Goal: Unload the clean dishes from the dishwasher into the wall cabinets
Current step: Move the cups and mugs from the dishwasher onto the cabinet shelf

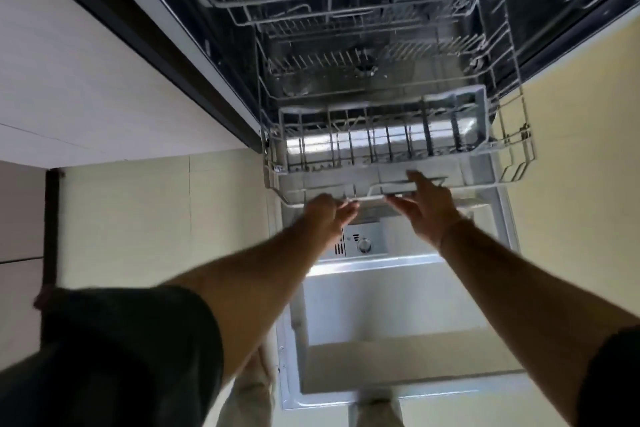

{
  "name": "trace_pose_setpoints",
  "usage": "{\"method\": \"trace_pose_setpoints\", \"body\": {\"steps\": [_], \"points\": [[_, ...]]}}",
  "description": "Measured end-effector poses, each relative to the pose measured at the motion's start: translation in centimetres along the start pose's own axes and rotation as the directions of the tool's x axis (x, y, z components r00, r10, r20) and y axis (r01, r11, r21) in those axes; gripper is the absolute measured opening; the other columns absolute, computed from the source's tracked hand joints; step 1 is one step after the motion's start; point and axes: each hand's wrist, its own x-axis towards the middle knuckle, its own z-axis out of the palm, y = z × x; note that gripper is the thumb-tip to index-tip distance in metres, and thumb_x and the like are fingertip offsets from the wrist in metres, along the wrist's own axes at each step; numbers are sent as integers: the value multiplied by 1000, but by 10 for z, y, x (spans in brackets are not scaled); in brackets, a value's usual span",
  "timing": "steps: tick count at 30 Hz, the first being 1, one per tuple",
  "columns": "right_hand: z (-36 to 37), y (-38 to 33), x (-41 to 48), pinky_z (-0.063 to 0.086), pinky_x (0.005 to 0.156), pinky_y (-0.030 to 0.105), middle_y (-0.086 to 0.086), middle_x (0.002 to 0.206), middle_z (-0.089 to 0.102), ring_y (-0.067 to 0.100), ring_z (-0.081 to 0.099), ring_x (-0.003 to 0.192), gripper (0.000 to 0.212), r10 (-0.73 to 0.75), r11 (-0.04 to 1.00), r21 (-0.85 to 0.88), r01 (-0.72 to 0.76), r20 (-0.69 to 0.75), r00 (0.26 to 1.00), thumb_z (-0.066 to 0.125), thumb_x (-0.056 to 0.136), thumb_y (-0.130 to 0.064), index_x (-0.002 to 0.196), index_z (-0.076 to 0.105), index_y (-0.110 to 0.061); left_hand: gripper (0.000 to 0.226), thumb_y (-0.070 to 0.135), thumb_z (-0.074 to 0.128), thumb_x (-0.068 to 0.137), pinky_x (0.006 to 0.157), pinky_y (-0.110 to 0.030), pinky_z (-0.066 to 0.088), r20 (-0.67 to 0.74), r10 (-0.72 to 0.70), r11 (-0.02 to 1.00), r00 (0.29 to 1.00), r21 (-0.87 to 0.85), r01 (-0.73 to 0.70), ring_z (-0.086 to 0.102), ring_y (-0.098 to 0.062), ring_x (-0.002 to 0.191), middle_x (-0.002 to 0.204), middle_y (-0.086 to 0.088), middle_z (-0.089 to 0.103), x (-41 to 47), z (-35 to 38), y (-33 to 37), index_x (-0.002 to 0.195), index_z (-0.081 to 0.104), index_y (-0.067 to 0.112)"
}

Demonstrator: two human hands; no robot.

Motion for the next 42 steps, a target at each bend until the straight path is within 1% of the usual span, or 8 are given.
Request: {"method": "trace_pose_setpoints", "body": {"steps": [3,6,10,16,23,30,37,42], "points": [[15,-26,18,50,100,40,20,135,55,31,61,114,94,-76,992,-102,79,29,997,72,72,-59,149,30,-24,19,4,45,101,85,-38,60,-43,19,999,999,-42,-21,72,-31,94,109,-25,67,15,8,40,115,55,-5],[42,-58,33,47,104,38,17,134,56,29,59,118,73,-95,995,13,95,27,995,67,91,-37,151,30,-22,25,10,40,104,81,-40,61,-11,89,996,996,30,-89,73,-30,89,109,-23,68,22,25,70,122,51,-4],[65,-88,61,59,80,33,14,137,52,27,60,117,54,-111,990,103,98,130,985,57,97,-32,142,43,-5,34,9,33,105,57,-37,62,-5,209,973,978,99,-207,70,-31,82,130,-23,58,39,43,105,136,45,0],[87,-129,77,60,80,40,9,158,26,37,42,132,56,-107,994,54,99,163,981,66,90,-37,139,47,-18,39,20,25,108,67,-40,60,6,272,951,962,153,-270,69,-33,93,135,-20,56,40,63,143,143,37,7],[84,-139,75,60,76,39,9,159,21,41,50,123,55,-12,999,33,5,209,978,72,83,-42,133,53,-27,53,45,21,107,94,-46,50,75,193,949,978,241,-205,60,-34,120,150,-12,45,31,63,146,152,28,19],[71,-167,2,52,93,41,9,126,47,31,53,114,7,-120,993,17,120,76,990,60,88,-22,94,61,-19,38,44,48,100,99,-46,49,25,265,962,964,63,-266,62,-34,112,131,-13,54,-30,79,139,131,49,21],[65,-189,-75,49,99,42,2,79,54,31,60,99,13,-243,939,291,185,177,954,50,76,-8,65,47,-14,11,6,54,87,90,-34,50,172,418,909,892,-85,-409,64,-26,110,99,-1,68,-110,110,128,85,61,15],[71,-205,-111,48,92,37,6,84,55,32,56,97,9,-283,909,382,168,268,921,49,74,-12,65,48,-15,4,9,58,78,100,-42,46,360,464,876,809,-321,-359,60,-27,96,86,-4,60,-161,125,130,78,58,14]]}}
